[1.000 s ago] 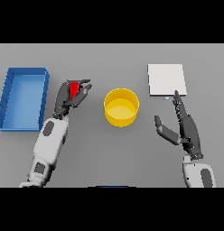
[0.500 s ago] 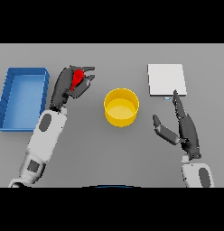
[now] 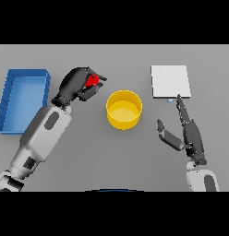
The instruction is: Pick up the red beaker and tilt it to pour out 1 green nut into yellow bowl. Pick up the yellow bowl and place it on the metallic measuring scale.
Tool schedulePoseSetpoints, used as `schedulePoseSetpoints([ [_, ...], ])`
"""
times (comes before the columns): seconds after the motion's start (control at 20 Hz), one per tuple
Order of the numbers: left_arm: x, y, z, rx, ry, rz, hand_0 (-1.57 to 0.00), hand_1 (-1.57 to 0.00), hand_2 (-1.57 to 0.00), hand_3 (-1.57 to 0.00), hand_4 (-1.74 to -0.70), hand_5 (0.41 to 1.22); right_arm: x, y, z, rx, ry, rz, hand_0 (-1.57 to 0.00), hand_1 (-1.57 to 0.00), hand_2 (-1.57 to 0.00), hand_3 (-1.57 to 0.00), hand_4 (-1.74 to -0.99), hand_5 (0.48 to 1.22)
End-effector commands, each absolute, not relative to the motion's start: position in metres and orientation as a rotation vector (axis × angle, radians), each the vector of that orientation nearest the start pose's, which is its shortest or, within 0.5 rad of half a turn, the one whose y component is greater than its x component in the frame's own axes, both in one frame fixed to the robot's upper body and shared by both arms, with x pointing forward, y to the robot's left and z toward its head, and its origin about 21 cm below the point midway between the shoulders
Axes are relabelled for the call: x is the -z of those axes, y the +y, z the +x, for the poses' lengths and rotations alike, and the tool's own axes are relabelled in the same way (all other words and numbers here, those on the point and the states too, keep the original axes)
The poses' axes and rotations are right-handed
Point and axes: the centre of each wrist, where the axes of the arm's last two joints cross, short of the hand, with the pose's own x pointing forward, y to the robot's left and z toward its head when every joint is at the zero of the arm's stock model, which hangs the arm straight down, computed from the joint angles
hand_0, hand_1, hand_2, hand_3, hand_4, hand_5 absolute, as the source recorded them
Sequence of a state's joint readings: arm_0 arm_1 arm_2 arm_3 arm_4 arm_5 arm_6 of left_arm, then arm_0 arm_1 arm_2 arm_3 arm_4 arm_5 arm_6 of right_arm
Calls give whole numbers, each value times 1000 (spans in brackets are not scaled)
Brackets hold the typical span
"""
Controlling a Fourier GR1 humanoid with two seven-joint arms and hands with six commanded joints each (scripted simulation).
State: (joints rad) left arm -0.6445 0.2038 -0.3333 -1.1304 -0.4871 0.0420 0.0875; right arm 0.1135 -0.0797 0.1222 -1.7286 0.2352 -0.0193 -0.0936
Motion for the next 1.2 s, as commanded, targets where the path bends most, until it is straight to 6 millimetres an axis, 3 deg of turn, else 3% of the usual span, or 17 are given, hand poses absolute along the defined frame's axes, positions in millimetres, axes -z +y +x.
schedulePoseSetpoints([
  [0.0,-73,138,375,1069,-1625,496,-1568,-1568,-1568,-1568,-1738,1123,-16,-227,221,-296,-1716,-182,1,1,1,1,-1260,719],
  [0.35,-92,113,394,1637,-1532,771,-1570,-1570,-1570,-1570,-1740,1193,-16,-225,220,-290,-1724,-158,1,1,1,1,-1264,717],
  [0.5,-99,97,399,1857,-1447,849,-1571,-1571,-1571,-1571,-1613,1206,-12,-222,221,-274,-1719,-164,1,1,1,1,-1258,697],
  [0.75,-106,78,405,2134,-1291,912,-1571,-1571,-1571,-1571,-1694,1216,-11,-223,221,-243,-1726,-170,1,1,1,1,-1220,657],
  [1.15,-114,47,406,2459,-1072,1127,-1571,-1571,-1571,-1571,-1733,1220,-9,-219,222,-265,-1725,-207,1,1,1,1,-1183,643],
])
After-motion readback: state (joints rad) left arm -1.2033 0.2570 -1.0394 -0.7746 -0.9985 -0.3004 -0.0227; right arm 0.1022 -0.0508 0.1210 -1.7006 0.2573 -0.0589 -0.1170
